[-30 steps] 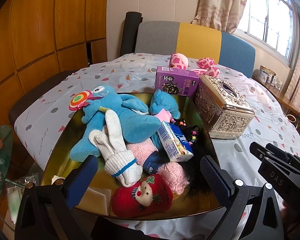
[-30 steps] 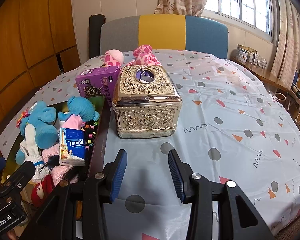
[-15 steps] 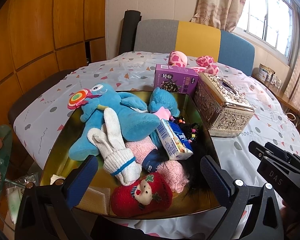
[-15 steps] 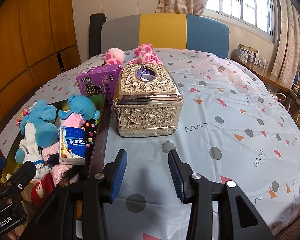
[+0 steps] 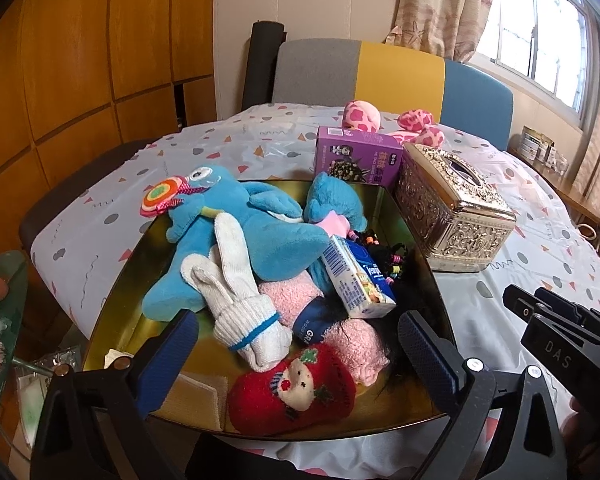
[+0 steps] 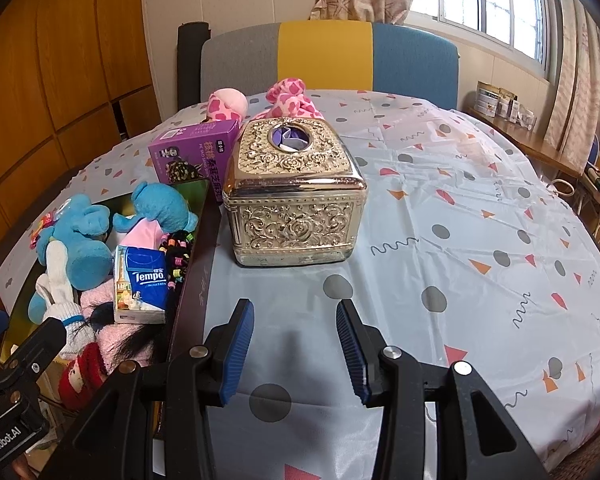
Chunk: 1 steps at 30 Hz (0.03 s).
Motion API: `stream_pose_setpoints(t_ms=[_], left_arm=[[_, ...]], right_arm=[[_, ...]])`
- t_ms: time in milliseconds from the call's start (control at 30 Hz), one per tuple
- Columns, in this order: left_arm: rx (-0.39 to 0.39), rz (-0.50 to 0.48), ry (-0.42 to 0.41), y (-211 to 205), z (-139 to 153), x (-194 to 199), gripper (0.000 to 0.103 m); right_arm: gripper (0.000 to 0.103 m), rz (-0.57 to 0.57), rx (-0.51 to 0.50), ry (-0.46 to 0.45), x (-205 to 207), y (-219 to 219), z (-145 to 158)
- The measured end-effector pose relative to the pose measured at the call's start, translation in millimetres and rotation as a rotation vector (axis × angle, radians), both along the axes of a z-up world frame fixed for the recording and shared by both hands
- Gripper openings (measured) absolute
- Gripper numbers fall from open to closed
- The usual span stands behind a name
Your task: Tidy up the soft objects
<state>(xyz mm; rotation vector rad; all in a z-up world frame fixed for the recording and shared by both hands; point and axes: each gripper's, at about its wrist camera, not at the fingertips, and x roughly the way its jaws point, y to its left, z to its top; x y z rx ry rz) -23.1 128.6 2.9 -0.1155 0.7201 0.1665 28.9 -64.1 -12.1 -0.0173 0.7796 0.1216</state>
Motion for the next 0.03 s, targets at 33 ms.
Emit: stream_pose_setpoints(t_ms=[33], left_arm=[[-0.007,-0.010,0.007,0.0,-0.4,1.2,0.101]], right_arm=[[0.043,-0.001,0.002,0.002,0.2,-0.6,-0.5]])
